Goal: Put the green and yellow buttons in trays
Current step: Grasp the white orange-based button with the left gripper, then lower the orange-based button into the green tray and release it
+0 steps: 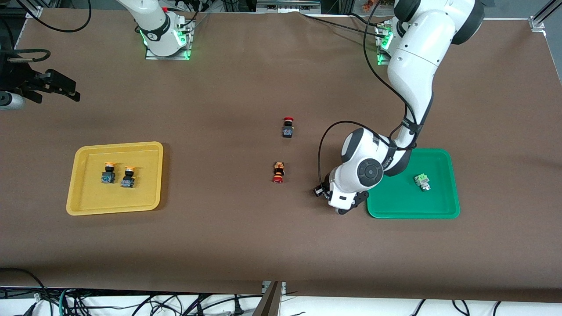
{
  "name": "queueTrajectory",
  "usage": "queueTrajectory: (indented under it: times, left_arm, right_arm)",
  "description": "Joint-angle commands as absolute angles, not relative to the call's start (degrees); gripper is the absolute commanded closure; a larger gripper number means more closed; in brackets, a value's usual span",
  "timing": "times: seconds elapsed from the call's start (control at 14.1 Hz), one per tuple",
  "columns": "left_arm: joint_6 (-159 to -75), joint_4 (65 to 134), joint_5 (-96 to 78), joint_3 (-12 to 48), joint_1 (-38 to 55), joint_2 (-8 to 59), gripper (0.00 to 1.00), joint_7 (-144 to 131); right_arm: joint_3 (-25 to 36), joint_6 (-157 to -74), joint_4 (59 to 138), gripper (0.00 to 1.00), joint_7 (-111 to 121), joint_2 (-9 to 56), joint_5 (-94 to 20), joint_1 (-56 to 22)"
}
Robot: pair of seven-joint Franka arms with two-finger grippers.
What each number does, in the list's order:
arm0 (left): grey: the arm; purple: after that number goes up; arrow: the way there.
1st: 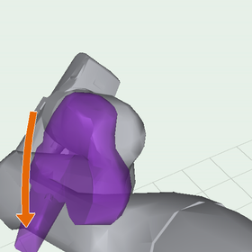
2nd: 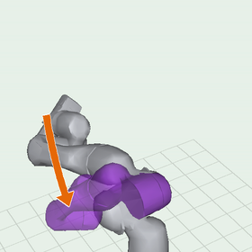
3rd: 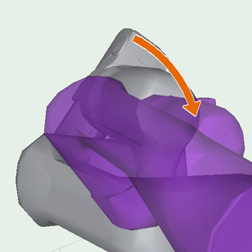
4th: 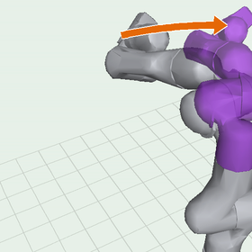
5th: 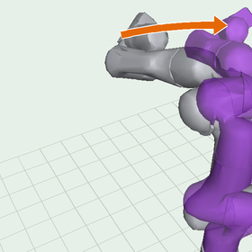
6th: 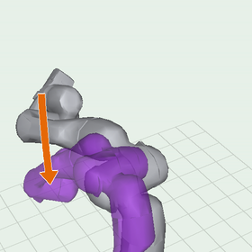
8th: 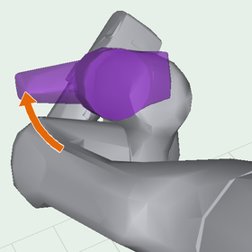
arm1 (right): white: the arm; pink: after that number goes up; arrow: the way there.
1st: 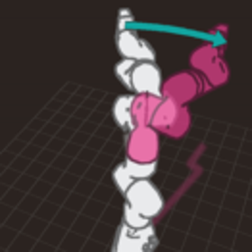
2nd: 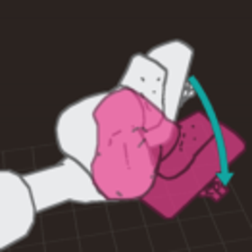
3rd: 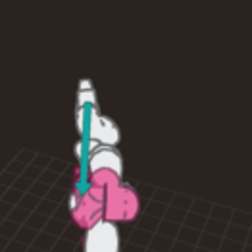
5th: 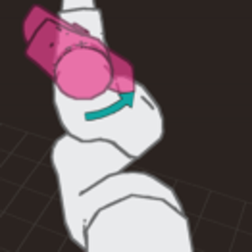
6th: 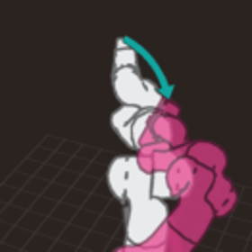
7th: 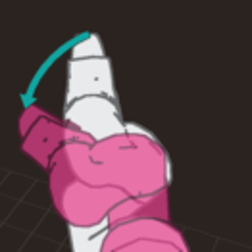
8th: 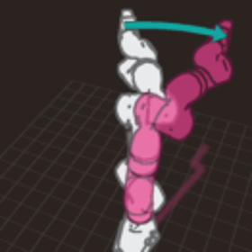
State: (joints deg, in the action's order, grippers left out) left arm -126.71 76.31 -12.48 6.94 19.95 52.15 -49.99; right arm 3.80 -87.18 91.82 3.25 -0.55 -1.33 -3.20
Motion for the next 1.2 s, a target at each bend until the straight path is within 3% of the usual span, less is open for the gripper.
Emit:
queueTrajectory:
  times: [0.0,0.5,0.85,0.92,0.99,1.06,1.13]
  left_arm:
    - [-119.56,75.23,-12.74,7.12,17.07,49.93,1.00,-45.46]
    - [-99.69,76.37,-7.74,6.59,7.40,41.75,1.00,-25.27]
    - [-105.37,82.34,-4.76,6.59,3.26,43.68,1.00,-15.04]
    - [-105.64,82.53,-4.75,6.59,2.73,44.12,0.94,-13.29]
    - [-105.73,82.27,-4.83,6.59,1.59,44.56,0.79,-10.57]
    - [-105.73,81.83,-4.92,6.59,0.89,45.52,0.63,-9.07]
    - [-105.73,81.65,-4.83,6.59,0.70,46.14,0.38,-8.79]
  right_arm:
    - [3.16,-86.57,90.35,0.00,4.22,0.35,-0.53,-2.55]
    - [3.16,-86.48,88.33,0.00,4.22,1.49,-0.26,-2.55]
    - [3.16,-86.57,88.24,0.00,4.31,1.58,-0.26,-2.37]
    - [3.16,-86.57,88.24,0.00,4.31,1.58,-0.26,-2.37]
    - [3.16,-86.57,88.24,0.00,4.31,1.58,-0.26,-2.37]
    - [3.16,-86.57,88.24,0.00,4.31,1.58,-0.26,-2.37]
    - [3.16,-86.57,88.24,0.00,4.31,1.58,-0.26,-2.37]
